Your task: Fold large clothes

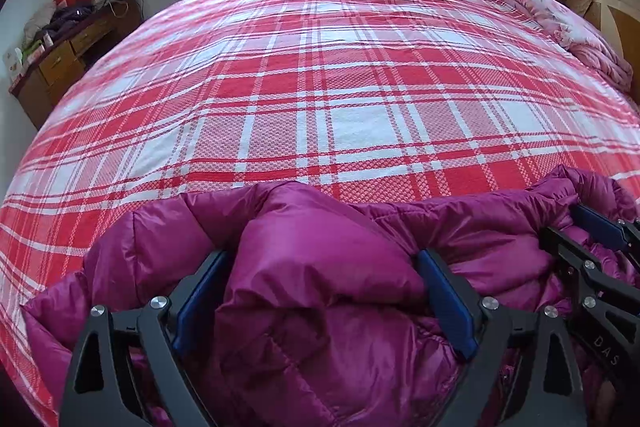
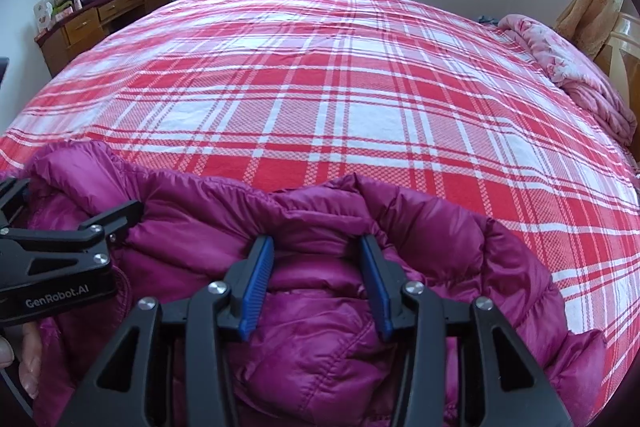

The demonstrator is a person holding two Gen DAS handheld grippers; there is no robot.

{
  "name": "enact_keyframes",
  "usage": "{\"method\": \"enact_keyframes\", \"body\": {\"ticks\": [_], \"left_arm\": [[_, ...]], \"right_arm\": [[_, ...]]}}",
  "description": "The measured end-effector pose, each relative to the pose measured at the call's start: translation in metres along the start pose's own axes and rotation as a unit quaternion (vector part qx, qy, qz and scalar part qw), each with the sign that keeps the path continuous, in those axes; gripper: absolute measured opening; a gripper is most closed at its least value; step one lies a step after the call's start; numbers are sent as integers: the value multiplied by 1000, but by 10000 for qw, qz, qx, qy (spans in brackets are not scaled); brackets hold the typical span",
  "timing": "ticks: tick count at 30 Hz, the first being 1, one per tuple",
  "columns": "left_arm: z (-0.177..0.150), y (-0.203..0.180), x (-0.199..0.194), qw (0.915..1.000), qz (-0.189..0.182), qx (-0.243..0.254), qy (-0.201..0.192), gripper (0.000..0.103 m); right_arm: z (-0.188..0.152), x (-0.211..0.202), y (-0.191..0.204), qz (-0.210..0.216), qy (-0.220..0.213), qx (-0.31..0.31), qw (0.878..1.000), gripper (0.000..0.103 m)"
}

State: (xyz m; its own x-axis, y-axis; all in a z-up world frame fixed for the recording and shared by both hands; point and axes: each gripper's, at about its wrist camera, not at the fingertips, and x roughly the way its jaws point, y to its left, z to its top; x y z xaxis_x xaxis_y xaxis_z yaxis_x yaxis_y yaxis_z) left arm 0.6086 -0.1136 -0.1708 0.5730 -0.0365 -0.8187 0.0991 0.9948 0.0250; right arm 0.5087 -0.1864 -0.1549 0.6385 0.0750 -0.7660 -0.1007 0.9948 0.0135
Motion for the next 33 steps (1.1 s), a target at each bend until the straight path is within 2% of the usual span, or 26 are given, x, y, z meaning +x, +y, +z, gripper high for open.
{"method": "enact_keyframes", "body": {"ticks": [1, 2, 3, 5, 8, 11, 13, 17, 21, 25, 28, 32, 33], "left_arm": [[1, 5, -8, 10000, 11, -69, -54, 94], [2, 10, -21, 9997, -60, -120, -184, 94], [1, 19, -41, 9988, -251, -193, -380, 94], [-9, 34, -75, 9967, -510, -208, -599, 94], [-45, 60, -117, 9950, -644, -127, -758, 94], [-92, 83, -138, 9970, -430, -25, -646, 94], [-129, 100, -150, 9976, -379, -16, -576, 94], [-201, 131, -169, 9983, -343, -301, -365, 94], [-255, 143, -187, 9979, -397, -451, -242, 94], [-294, 144, -205, 9967, -518, -573, -264, 94], [-311, 138, -215, 9985, -390, -248, -296, 94], [-336, 140, -225, 9985, -413, -119, -324, 94], [-341, 139, -228, 9985, -427, -88, -317, 94]], "right_arm": [[1, -6, -2, 69, -57, 5, 10000, 54], [-1, -20, -7, 79, -186, 40, 9998, 63], [-4, -34, -11, 24, -345, 82, 9994, 78], [-15, -61, -19, -54, -612, 114, 9980, 87], [-45, -93, -32, 32, -483, 186, 9987, 87], [-93, -122, -45, 141, -247, 377, 9989, 87], [-128, -144, -55, 31, -170, 449, 9988, 87], [-184, -180, -68, 34, -77, 759, 9971, 87], [-225, -208, -72, -129, -53, 926, 9956, 87], [-261, -229, -76, -36, 36, 1233, 9924, 87], [-285, -240, -71, 24, 152, 1346, 9908, 87], [-313, -253, -65, 183, 205, 1590, 9869, 84], [-319, -256, -62, 219, 230, 1568, 9871, 80]]}}
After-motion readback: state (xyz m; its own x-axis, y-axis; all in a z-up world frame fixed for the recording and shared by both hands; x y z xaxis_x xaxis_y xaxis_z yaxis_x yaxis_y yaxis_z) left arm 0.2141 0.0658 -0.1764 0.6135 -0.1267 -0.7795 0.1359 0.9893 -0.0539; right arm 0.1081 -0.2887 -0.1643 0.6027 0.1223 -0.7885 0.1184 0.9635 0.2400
